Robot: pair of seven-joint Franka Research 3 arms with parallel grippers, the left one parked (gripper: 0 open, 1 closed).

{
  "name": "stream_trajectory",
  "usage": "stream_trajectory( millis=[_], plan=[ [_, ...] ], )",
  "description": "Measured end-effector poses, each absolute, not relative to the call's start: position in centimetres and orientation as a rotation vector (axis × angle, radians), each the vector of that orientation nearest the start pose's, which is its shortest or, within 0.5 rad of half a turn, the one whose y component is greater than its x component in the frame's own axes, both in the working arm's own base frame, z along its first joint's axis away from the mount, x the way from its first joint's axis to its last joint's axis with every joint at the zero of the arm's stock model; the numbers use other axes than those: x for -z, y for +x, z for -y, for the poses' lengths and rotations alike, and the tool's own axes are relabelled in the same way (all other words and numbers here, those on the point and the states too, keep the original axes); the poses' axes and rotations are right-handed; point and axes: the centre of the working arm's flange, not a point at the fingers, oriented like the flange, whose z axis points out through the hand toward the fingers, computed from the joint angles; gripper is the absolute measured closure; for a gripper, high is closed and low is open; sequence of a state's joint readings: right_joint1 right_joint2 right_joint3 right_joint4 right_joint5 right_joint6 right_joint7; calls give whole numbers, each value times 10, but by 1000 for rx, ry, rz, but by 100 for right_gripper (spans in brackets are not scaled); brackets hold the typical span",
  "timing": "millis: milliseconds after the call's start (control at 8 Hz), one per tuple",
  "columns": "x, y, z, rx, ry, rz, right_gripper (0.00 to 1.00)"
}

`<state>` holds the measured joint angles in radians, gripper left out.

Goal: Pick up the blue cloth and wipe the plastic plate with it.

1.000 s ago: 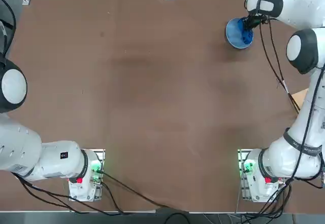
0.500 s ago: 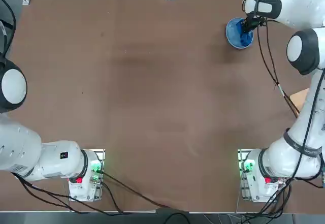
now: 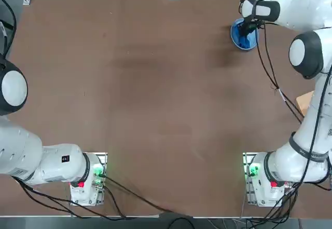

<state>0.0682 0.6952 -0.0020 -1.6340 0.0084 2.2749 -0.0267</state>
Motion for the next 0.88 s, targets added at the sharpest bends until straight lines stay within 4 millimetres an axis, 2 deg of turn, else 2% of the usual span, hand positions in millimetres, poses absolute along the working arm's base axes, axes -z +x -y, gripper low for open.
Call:
stream_trajectory(
  millis=[250,500,875],
  plan=[
    [-207,682,-46,-79,-3135,126,94],
    [-208,691,-42,-22,-3136,114,94],
    [-210,708,-3,53,-3139,89,94]
  ],
)
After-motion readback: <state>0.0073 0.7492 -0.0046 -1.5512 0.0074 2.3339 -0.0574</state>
